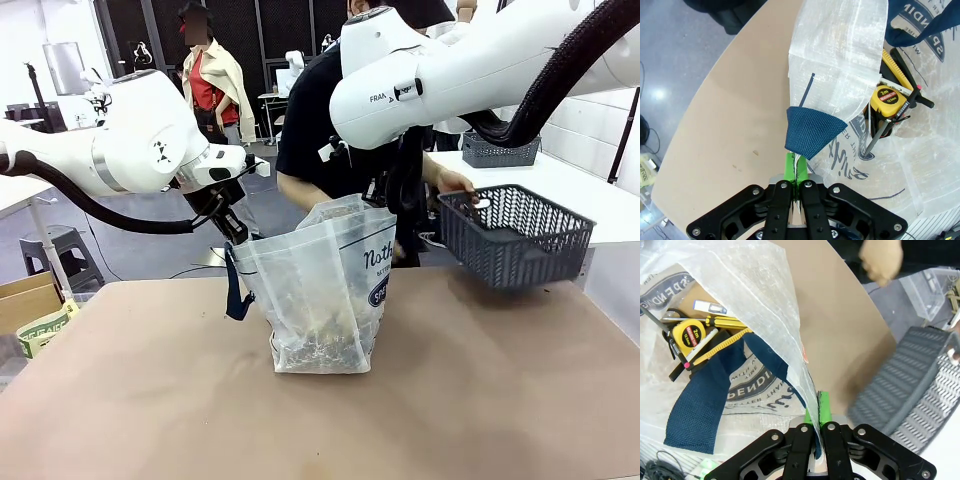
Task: Transfer purchased items from the store into the shopping bag.
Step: Move the Reusable shopping bag to the right side of the table.
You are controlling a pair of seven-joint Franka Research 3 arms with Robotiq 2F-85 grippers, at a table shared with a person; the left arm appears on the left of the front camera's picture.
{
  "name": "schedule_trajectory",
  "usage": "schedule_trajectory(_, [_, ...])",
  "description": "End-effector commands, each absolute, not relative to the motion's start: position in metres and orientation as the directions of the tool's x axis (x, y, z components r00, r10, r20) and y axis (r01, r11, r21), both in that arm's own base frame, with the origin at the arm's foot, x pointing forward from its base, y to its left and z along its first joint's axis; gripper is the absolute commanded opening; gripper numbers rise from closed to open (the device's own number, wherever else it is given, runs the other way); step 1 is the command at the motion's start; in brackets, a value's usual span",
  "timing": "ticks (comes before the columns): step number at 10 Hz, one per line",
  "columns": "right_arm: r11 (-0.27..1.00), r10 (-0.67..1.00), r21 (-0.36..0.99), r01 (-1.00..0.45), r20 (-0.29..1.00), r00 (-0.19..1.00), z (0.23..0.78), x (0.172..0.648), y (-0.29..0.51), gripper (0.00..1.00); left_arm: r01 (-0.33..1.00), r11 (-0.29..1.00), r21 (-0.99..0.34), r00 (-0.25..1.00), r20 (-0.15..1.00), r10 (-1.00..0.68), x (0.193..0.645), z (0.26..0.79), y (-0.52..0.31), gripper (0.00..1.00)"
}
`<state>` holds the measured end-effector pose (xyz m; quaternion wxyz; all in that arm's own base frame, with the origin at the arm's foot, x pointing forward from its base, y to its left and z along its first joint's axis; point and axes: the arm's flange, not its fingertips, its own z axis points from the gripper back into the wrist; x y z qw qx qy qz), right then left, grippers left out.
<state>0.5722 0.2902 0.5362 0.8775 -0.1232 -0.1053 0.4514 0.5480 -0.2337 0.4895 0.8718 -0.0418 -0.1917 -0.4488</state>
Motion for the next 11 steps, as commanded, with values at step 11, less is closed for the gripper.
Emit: schedule_trajectory(11, [0.841,0.534,-0.220,-0.494,0.199,0.822,0.547,0.581,0.315,0.00,0.787,0.616,0.007,0.523,0.521,-0.674,0.540,0.518,-0.288,0.00])
